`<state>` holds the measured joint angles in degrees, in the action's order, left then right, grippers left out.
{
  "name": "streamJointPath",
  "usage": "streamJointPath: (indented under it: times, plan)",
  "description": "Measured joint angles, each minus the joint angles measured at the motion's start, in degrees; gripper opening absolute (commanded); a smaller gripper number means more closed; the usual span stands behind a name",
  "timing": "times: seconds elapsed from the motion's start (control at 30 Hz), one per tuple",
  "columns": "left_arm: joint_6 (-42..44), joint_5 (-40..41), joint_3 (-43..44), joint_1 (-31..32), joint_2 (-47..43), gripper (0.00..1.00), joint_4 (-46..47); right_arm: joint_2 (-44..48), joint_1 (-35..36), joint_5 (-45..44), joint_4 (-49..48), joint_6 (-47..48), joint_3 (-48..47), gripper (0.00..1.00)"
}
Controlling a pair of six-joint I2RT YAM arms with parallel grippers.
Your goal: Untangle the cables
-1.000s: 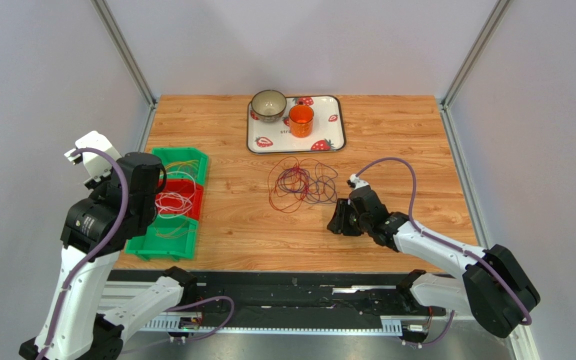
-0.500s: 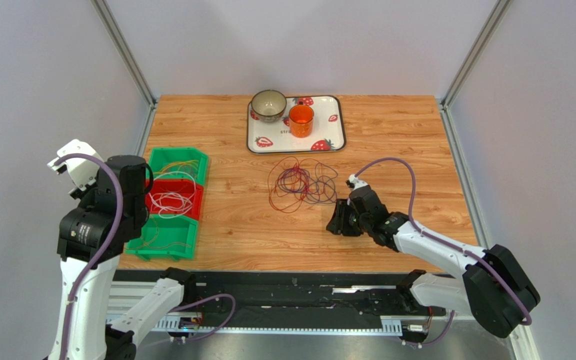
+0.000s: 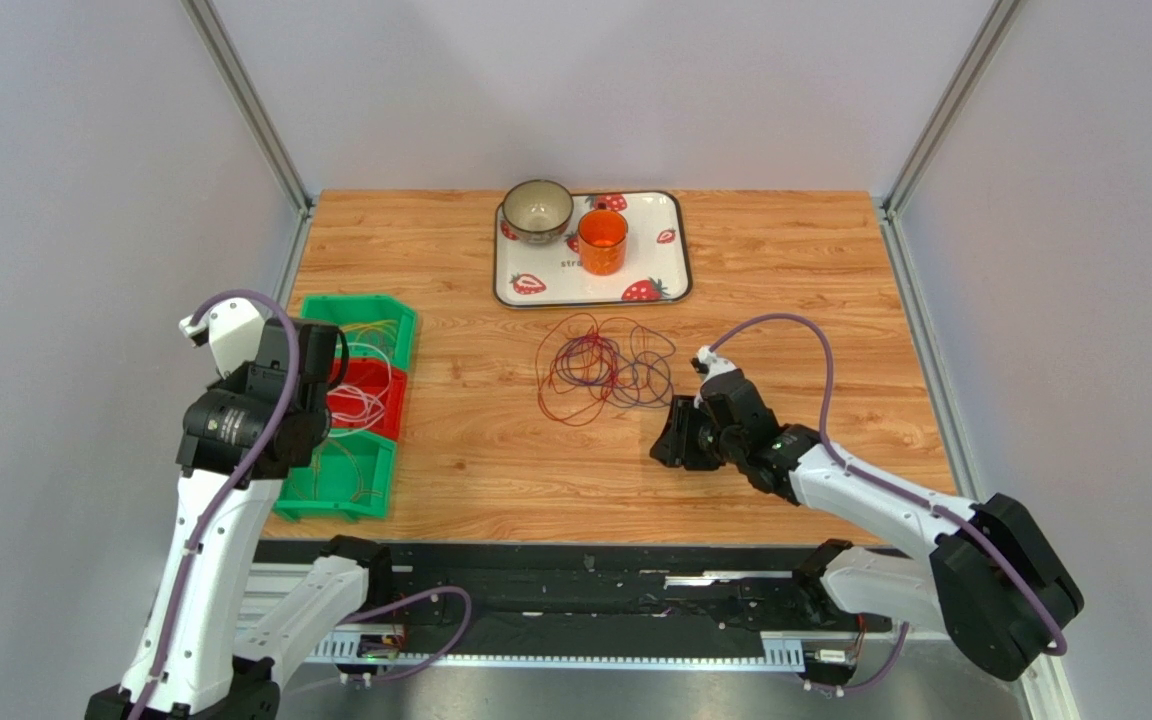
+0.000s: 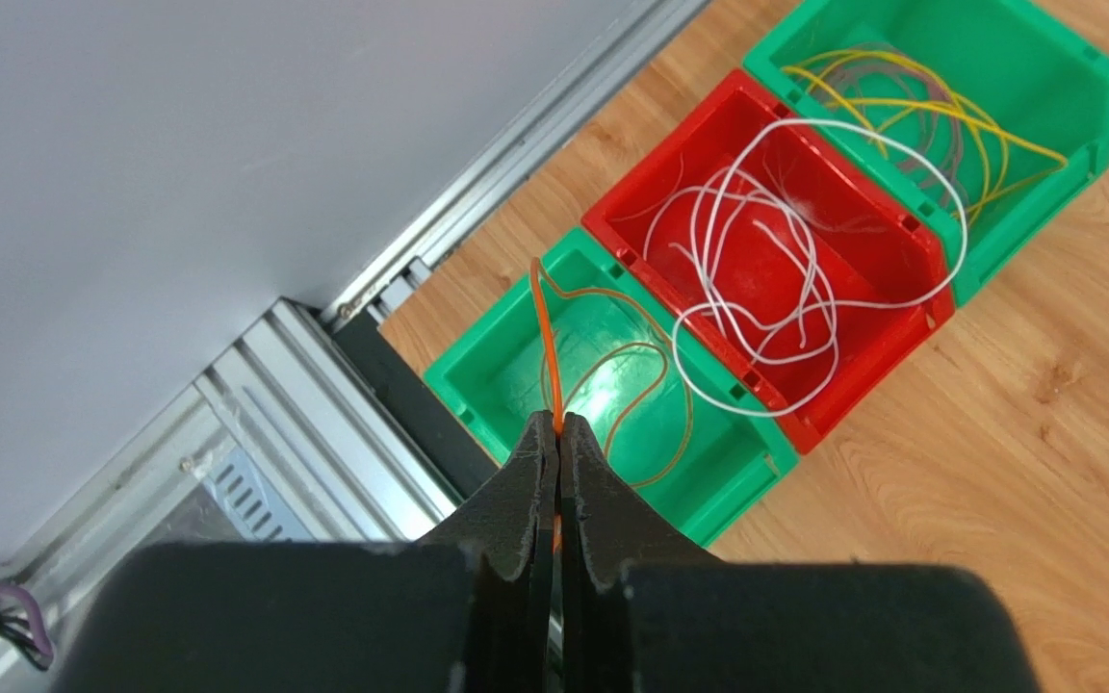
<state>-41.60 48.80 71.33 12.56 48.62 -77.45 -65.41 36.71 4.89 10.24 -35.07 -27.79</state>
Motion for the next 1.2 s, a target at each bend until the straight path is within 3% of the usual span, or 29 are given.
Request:
streamJointPath:
  times: [0.37, 0.8, 1.2]
  plan:
    - [2.1, -10.6, -3.4, -11.3, 3.4, 0.00, 0.4, 1.1, 0.0, 0.8, -1.0, 0.5, 0.3, 0.41]
    - [4.0, -28.4, -12.4, -27.5, 4.7, 0.00, 9.4, 2.6, 0.0, 1.3, -1.6, 0.9, 1.0, 0.41]
    - [-2.2, -35.4, -19.7, -34.2, 1.7, 0.00, 15.4, 3.1, 0.0, 1.8, -2.0, 1.1, 1.9, 0.41]
